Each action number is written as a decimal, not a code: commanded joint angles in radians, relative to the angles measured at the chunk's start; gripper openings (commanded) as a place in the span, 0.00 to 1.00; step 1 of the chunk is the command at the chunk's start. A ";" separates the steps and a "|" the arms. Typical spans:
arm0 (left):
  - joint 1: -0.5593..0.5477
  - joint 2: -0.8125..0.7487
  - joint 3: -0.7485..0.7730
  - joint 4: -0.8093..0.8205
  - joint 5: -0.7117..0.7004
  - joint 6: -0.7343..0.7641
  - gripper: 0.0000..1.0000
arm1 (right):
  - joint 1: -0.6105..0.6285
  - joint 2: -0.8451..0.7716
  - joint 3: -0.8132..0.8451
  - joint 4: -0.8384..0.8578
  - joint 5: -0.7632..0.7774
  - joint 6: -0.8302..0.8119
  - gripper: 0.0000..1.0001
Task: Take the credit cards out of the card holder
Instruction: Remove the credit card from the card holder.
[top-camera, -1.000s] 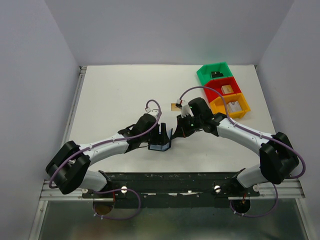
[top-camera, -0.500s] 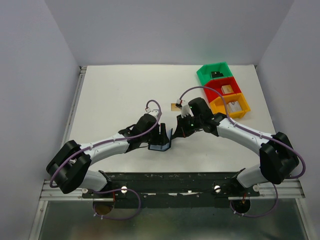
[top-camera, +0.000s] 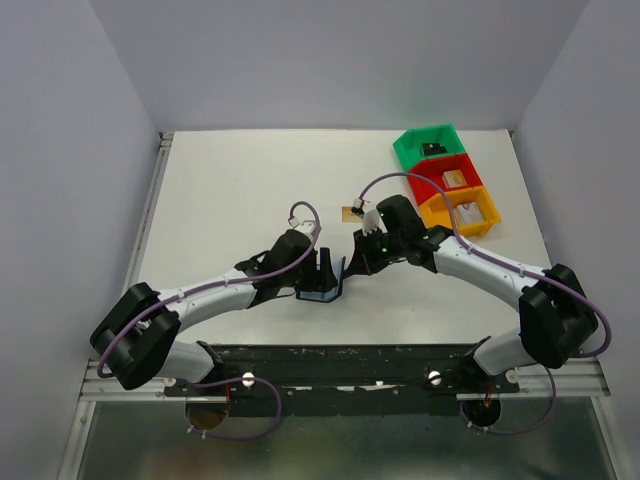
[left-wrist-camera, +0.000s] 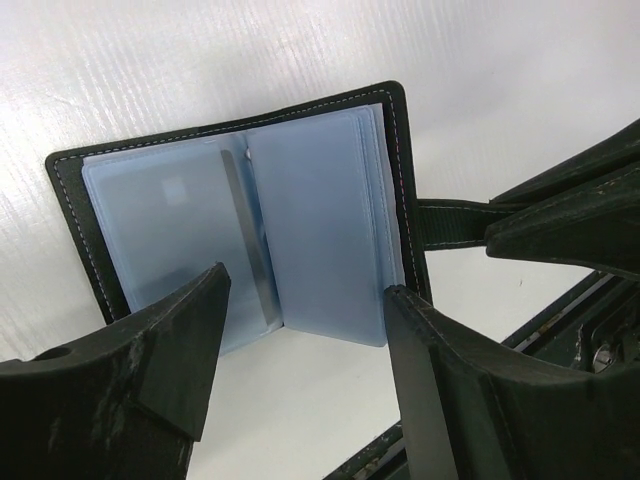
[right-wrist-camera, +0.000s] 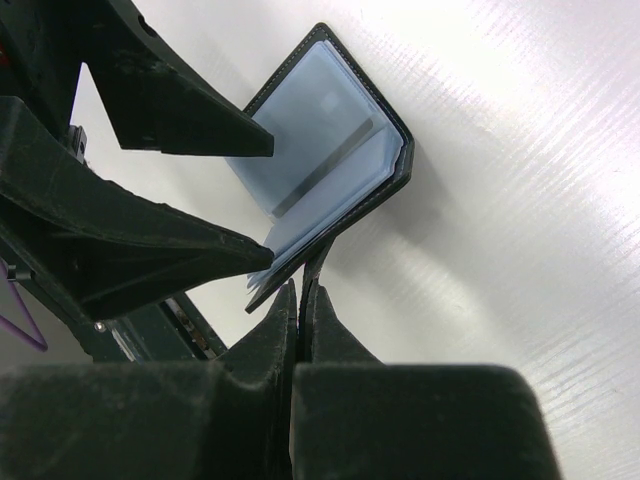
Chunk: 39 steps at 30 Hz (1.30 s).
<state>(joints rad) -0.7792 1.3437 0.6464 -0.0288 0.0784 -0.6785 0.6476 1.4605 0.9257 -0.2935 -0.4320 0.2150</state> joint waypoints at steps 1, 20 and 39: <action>0.003 -0.011 -0.014 0.020 -0.020 -0.007 0.74 | -0.003 0.000 -0.007 -0.003 -0.017 -0.014 0.00; 0.003 0.038 0.002 -0.002 -0.015 0.000 0.69 | -0.003 0.000 -0.007 -0.003 -0.017 -0.011 0.00; 0.032 -0.072 -0.016 -0.144 -0.224 -0.038 0.68 | -0.003 -0.006 -0.005 -0.010 -0.016 -0.014 0.00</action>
<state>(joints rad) -0.7723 1.3338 0.6456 -0.1188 -0.0608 -0.6926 0.6476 1.4605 0.9257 -0.2935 -0.4328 0.2150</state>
